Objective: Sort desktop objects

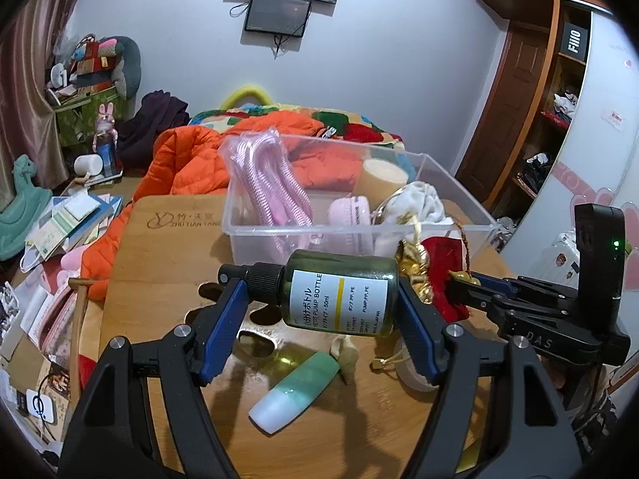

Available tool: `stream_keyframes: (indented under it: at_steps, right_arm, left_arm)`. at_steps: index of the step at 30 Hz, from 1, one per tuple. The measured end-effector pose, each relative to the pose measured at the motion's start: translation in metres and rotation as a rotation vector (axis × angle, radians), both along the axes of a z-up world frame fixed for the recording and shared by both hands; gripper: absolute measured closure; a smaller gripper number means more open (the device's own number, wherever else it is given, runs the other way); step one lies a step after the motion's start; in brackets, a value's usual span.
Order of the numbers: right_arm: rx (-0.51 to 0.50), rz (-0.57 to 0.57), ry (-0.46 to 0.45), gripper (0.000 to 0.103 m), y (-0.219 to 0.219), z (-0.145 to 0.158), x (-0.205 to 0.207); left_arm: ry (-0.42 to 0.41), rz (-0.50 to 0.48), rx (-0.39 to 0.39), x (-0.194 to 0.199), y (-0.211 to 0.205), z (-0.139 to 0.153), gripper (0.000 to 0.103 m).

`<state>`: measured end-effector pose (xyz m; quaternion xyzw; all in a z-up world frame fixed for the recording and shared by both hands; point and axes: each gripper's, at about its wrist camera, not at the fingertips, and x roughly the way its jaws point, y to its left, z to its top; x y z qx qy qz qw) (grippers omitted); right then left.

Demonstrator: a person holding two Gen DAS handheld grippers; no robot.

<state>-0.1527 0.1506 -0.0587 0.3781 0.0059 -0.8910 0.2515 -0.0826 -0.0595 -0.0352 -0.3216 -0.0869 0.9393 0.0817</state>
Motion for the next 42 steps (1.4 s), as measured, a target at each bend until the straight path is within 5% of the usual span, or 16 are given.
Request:
stream_keyframes:
  at_steps: [24,34,42]
  right_arm:
    - [-0.059,-0.019,0.146,0.079,0.022,0.060,-0.010]
    - [0.038,0.025,0.044,0.078,0.026,0.017,-0.006]
    - [-0.028,0.014,-0.065,0.078,0.033,-0.009,-0.012]
  left_arm:
    - [0.066,-0.022,-0.027,-0.039,0.025,0.033,0.031]
    - [0.041,-0.023,0.011,-0.039,0.019,0.022,0.031]
    - [0.031,-0.022,0.012,-0.025,0.020,0.018,0.031]
